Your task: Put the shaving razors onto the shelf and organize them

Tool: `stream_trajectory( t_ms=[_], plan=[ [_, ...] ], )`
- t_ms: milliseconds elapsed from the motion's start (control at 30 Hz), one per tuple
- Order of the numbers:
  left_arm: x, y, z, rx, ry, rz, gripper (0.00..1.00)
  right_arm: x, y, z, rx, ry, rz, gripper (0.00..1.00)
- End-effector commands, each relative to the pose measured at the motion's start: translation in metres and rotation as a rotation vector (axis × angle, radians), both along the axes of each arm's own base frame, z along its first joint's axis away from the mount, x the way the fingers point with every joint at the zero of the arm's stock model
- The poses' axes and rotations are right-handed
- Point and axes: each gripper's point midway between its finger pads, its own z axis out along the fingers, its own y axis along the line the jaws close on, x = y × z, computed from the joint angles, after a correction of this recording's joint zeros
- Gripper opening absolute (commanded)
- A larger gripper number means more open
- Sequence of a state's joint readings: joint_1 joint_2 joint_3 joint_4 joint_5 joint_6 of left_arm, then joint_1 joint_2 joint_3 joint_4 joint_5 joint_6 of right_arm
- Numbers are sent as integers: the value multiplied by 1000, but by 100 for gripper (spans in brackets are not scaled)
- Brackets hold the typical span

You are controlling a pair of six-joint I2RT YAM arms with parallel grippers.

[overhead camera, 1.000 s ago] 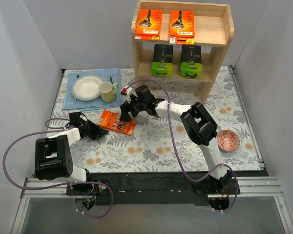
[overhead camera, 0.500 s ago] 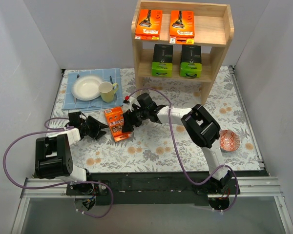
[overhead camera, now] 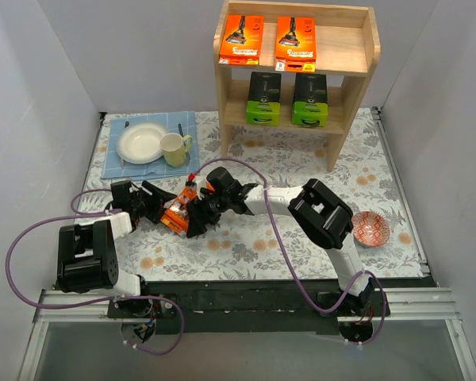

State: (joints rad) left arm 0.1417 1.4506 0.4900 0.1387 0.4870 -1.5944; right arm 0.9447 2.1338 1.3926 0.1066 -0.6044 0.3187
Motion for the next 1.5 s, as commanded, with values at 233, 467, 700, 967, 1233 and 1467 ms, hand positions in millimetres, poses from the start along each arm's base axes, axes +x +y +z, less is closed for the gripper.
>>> stream_trajectory(
  t_ms=[233, 467, 700, 967, 1233, 1467],
  plan=[
    [-45, -66, 30, -216, -2, -254, 61, 25, 28, 58, 181, -280, -8, 89],
    [-53, -80, 51, -243, -65, -319, 61, 27, 18, 56, 153, -327, -16, 90],
    [-65, -89, 51, -257, -50, -347, 61, 15, -22, 57, 75, -386, 7, 92],
    [-59, -90, 54, -252, -69, -335, 63, -4, -77, 54, 35, -346, -43, 93],
    [-57, -70, 44, -140, 9, -273, 62, 21, -75, 31, 6, -302, -138, 93],
    [-93, -57, 20, -44, 130, -240, 58, 43, -115, 28, -48, -257, -301, 93]
  ],
)
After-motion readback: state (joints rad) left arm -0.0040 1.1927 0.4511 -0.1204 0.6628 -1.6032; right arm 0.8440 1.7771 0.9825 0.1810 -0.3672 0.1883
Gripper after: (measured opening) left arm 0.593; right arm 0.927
